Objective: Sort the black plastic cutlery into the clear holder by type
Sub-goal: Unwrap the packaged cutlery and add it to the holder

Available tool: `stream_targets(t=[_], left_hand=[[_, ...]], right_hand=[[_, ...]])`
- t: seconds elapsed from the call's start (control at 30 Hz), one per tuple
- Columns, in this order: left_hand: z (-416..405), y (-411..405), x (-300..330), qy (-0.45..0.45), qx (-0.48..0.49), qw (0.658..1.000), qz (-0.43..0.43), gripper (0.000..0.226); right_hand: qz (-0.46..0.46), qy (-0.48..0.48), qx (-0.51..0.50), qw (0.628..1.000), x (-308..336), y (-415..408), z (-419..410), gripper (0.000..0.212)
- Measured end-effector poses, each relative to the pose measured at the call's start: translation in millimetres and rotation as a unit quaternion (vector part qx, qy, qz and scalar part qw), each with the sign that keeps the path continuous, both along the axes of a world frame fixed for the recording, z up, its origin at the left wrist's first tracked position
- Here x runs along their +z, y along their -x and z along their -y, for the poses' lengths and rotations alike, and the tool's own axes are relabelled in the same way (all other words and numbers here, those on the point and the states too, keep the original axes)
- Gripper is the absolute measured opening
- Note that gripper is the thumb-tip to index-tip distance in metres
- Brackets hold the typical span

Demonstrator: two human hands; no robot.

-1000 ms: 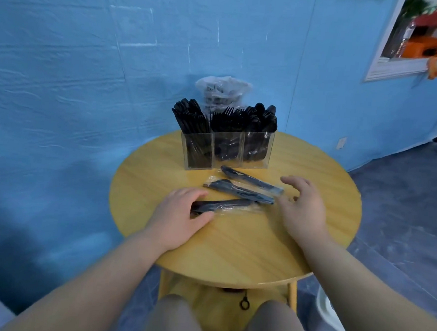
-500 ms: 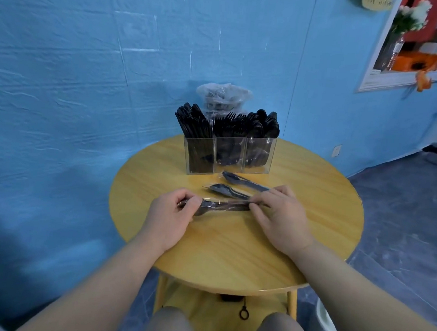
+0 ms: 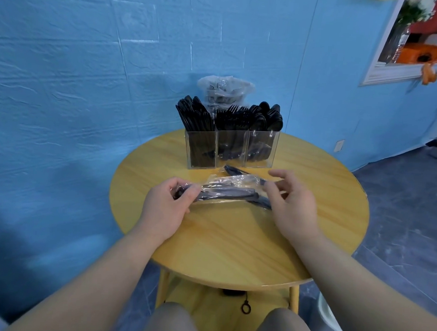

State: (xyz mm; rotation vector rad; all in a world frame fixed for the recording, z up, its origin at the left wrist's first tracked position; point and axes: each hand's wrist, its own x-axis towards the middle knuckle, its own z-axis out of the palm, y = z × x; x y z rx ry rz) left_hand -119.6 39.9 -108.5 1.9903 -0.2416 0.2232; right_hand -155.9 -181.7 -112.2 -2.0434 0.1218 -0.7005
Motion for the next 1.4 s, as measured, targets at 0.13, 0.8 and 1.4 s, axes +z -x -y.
stream_targets(t=[0.13,0.8,1.4], left_hand=[[-1.9,-1.5,-0.1,0.02,0.019,1.0,-0.008,0.015],[-6.2,-3.6,-4.9,0.041,-0.083,0.996,-0.007,0.022],[0.9,1.5,-6.7,-0.11,-0.041,0.992,0.042,0.027]], right_hand=[[0.048,0.103,0.01,0.994,-2.8,5.7,-2.7,0.028],[-0.032,0.016,0.059,0.998,-3.0,2.1,0.4,0.041],[0.046,-0.023,-0.112,0.992,-1.6,1.4,9.2,0.027]])
